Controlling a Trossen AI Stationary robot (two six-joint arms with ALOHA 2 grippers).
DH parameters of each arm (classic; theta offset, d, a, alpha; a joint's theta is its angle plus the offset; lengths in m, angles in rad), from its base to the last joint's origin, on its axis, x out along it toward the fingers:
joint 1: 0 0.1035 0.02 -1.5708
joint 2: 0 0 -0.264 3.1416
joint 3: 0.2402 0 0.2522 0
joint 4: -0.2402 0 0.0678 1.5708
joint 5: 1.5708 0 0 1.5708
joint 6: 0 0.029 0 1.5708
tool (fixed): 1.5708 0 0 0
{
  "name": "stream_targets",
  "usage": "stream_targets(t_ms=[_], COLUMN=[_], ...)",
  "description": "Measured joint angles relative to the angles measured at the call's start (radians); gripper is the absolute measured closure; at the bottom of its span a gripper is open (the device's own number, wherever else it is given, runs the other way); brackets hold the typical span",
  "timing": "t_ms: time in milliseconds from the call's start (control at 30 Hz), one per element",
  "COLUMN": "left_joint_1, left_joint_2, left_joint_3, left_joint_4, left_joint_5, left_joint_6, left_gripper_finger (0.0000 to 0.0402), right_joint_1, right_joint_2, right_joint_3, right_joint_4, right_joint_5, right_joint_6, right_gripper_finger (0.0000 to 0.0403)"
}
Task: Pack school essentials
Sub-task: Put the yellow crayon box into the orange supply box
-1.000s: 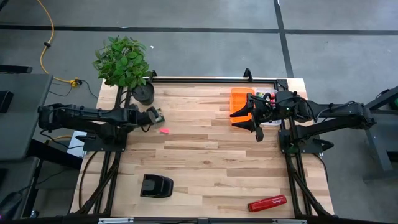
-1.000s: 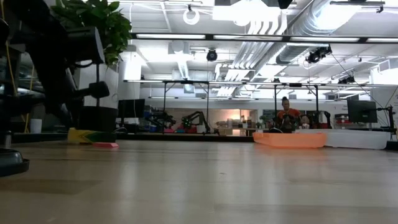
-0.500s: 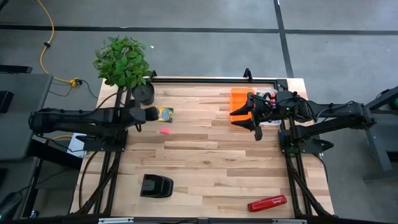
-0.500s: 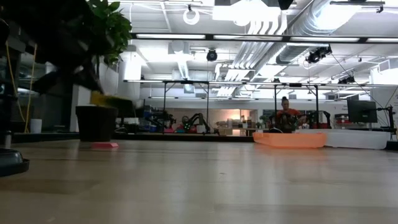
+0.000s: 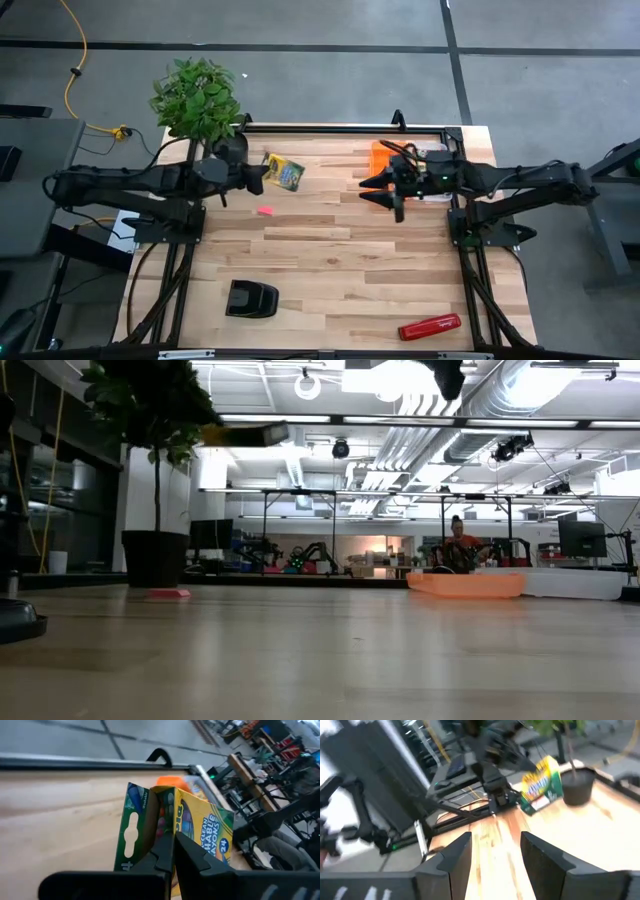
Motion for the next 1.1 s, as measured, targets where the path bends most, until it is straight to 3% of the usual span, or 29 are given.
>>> stream_targets(t_ms=[267,467,867,1100], left_joint_1=[-0.007,-0.007,-0.019,-0.018], left_joint_2=[0.118,0.178,0.185,0.185], left_joint_3=[0.076,0.099,0.101,0.101], left_joint_4=[0.073,0.132,0.259,0.285], left_joint_5=[-0.031,-0.008,0.003,-0.039], left_joint_6=[0.022,0.022,0.013,-0.013], left_gripper_finger=[0.0401,0.0401,0.0401,0.0401], right_joint_1=[0.000,-0.003,-0.069,-0.059], right_joint_2=[0.144,0.225,0.236,0.282], right_joint_3=[0.000,0.000,0.000,0.005], right_joint_4=[0.132,0.245,0.236,0.378], right_joint_5=[0.055,0.092,0.153,0.167], right_joint_6=[0.269,0.361,0.505,0.540], right_gripper_finger=[0.0243,0.0236,0.0128,0.0112])
